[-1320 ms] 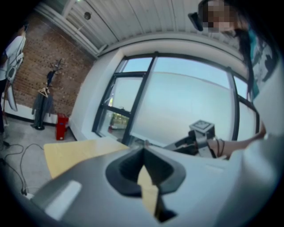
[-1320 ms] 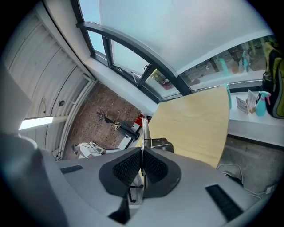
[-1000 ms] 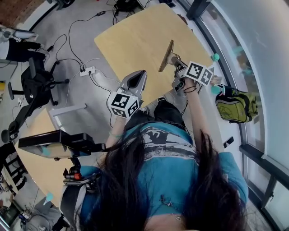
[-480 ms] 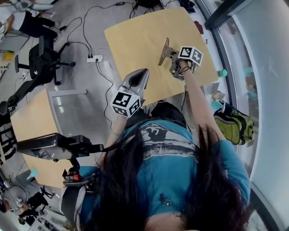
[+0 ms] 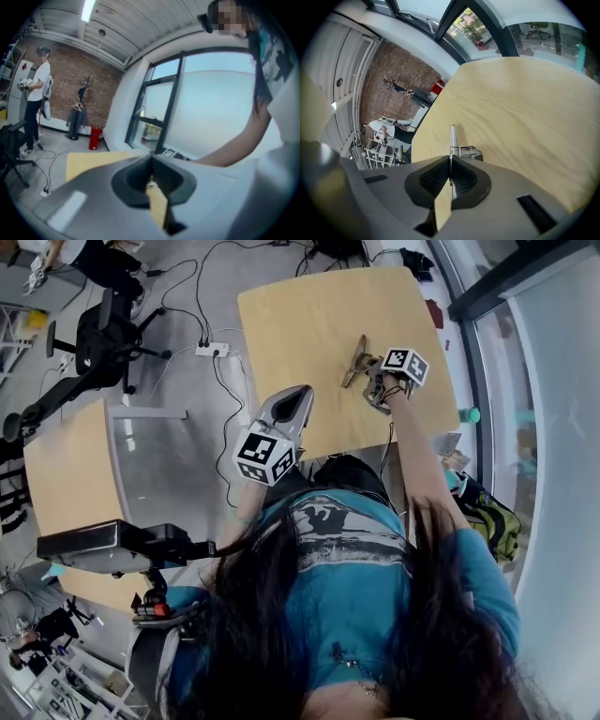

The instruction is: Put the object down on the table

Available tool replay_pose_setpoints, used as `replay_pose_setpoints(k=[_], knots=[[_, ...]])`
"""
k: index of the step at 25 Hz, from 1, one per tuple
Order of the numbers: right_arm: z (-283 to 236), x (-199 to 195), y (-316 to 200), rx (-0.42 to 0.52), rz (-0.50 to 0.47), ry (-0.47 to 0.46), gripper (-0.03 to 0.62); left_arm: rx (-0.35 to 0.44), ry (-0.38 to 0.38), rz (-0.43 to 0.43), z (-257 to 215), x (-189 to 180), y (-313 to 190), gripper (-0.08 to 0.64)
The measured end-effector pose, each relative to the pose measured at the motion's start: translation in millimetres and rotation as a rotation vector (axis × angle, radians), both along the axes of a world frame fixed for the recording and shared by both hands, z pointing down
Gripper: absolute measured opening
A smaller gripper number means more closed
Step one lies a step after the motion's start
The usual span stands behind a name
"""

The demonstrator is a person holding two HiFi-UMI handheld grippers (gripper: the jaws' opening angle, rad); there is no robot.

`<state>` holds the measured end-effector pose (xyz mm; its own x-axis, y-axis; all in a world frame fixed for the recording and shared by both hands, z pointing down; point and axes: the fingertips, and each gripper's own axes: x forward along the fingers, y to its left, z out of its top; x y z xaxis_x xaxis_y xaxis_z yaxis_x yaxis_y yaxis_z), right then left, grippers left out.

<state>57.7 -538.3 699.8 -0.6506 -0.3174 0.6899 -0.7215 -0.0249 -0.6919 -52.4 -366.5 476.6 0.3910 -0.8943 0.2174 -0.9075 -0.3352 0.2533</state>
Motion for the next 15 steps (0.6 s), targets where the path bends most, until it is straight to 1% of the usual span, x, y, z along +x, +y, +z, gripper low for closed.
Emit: replay_pose_setpoints(k=[4,8,9,10,11,15], knots=[[5.9,-3.3,0.6,-0.008,0.008,-0.002,0.014,-0.002,-0.004,-0.015,1.3,-5.7,-0.1,0.003],[2.8,-5.7,-4.5,0.041,0.012,-0.013,0.017,0.000,-0.007,-0.019,1.2,-8.2,-0.9,0.003],[2.5,-5.1,-5.6,0.054,0.019,-0.012,0.036,0.000,-0.008,-0.018,1.3,-8.6,-0.7,0.003],[2.6,-4.1,-5.8,0.061,0.027,-0.013,0.102,0.002,-0.010,-0.017,1.4,-8.9,-0.4,0.003],[2.8,-2.6,-5.5,0.063,0.037,-0.016,0.146,0.004,-0.011,-0.017,1.2,-9.3,-0.2,0.003],[4.3,10.9,-4.7,0.080,0.083,-0.010,0.170,0.017,-0.011,-0.022,0.1,-13.4,0.5,0.003]])
